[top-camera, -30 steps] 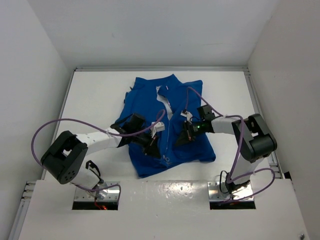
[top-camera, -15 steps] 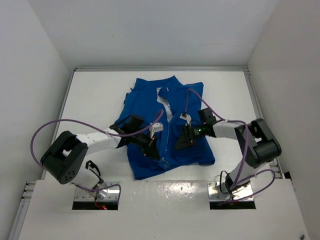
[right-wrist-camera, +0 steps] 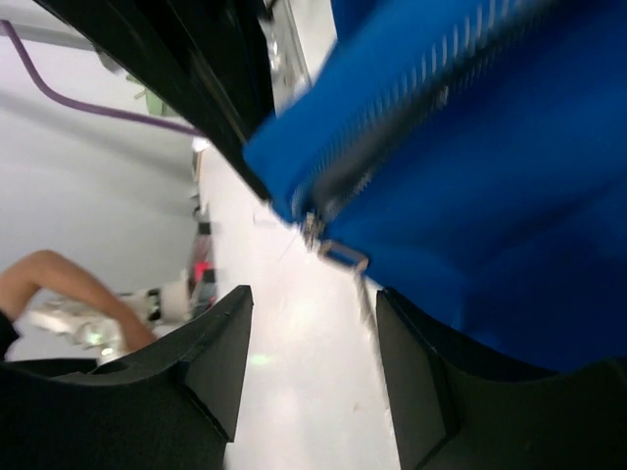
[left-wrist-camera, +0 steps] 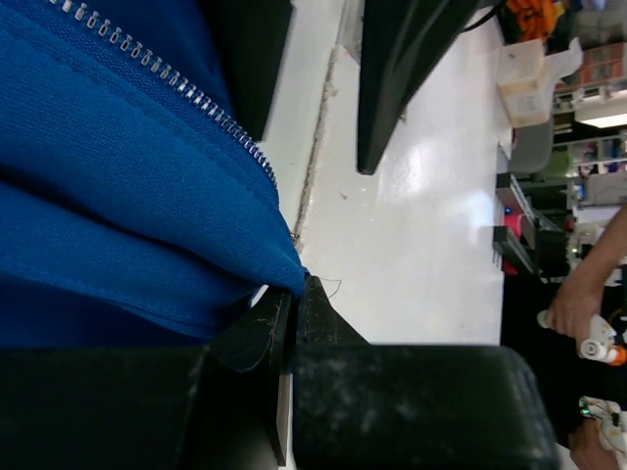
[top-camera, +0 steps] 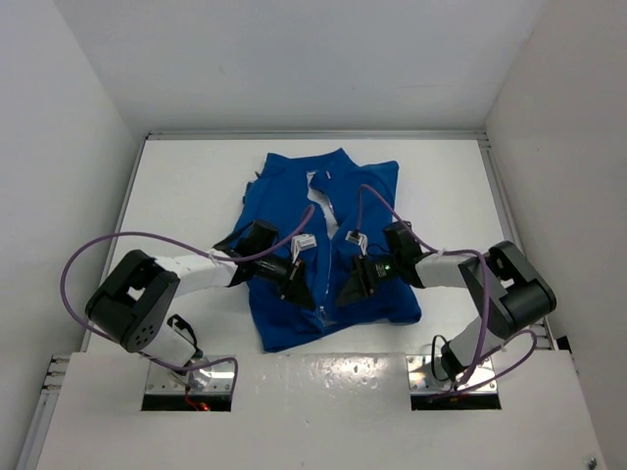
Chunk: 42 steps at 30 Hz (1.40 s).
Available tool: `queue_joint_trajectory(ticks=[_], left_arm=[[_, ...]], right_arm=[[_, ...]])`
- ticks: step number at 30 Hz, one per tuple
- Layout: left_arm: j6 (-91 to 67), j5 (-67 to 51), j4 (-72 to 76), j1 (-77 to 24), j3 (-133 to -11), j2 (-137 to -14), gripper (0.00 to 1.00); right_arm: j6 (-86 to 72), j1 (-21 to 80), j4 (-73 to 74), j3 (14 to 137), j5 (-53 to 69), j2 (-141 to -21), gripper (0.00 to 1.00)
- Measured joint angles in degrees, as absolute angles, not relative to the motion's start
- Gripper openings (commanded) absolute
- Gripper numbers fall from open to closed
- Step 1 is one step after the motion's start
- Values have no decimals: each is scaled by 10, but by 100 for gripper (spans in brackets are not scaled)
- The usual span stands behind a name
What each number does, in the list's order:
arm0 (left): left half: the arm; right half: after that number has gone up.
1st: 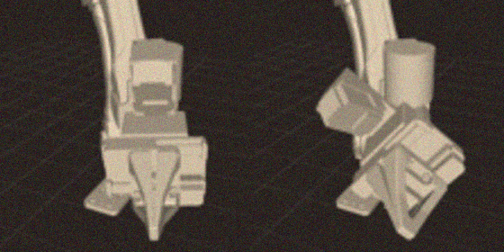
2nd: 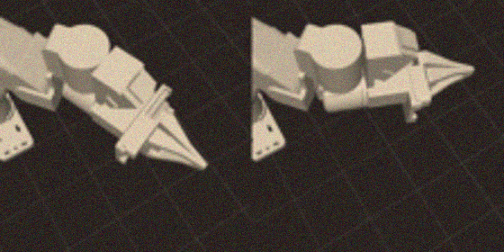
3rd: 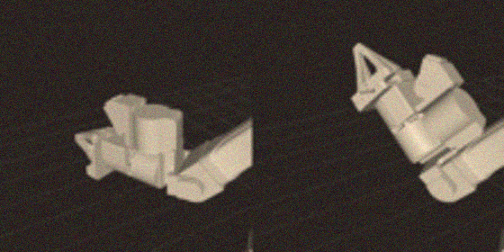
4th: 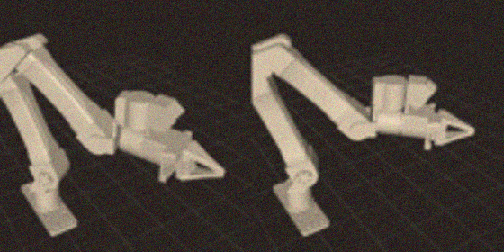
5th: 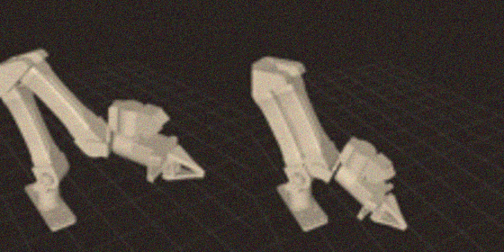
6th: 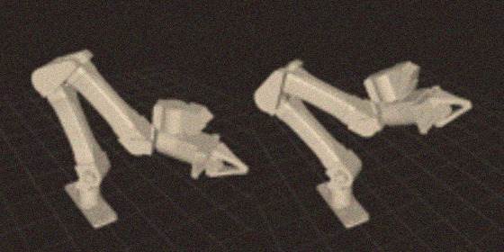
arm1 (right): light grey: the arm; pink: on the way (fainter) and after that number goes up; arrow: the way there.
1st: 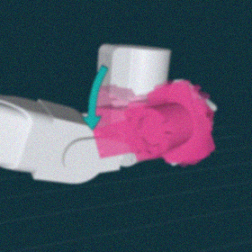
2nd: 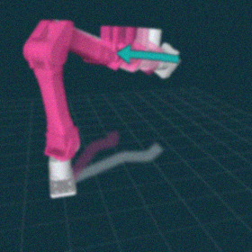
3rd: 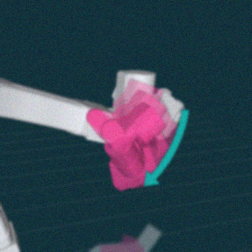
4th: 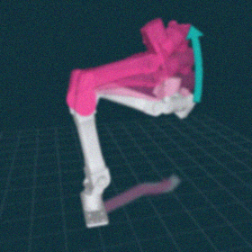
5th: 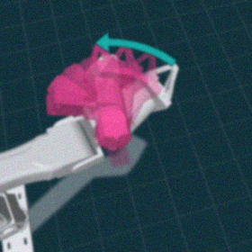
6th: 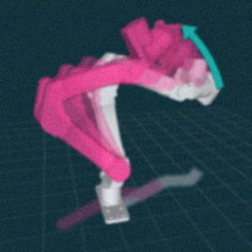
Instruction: Zip up the jacket
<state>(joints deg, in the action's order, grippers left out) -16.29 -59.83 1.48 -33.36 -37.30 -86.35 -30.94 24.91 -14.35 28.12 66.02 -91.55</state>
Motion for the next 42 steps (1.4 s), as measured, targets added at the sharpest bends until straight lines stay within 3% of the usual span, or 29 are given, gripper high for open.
queue_joint_trajectory(ticks=[13,19,23,29,42], left_arm=[[-198,-654,34,-329,-373,-866,0],[-207,-652,34,-328,-381,-874,0],[-213,-651,35,-325,-382,-881,0],[-215,-652,32,-325,-390,-893,0],[-218,-654,32,-325,-394,-893,0]], right_arm=[[-382,245,-518,223,682,-958,64],[-156,276,-249,230,600,-794,63],[-57,302,-162,222,563,-720,65],[4,332,-133,179,511,-712,66],[18,358,-212,167,469,-738,66]])
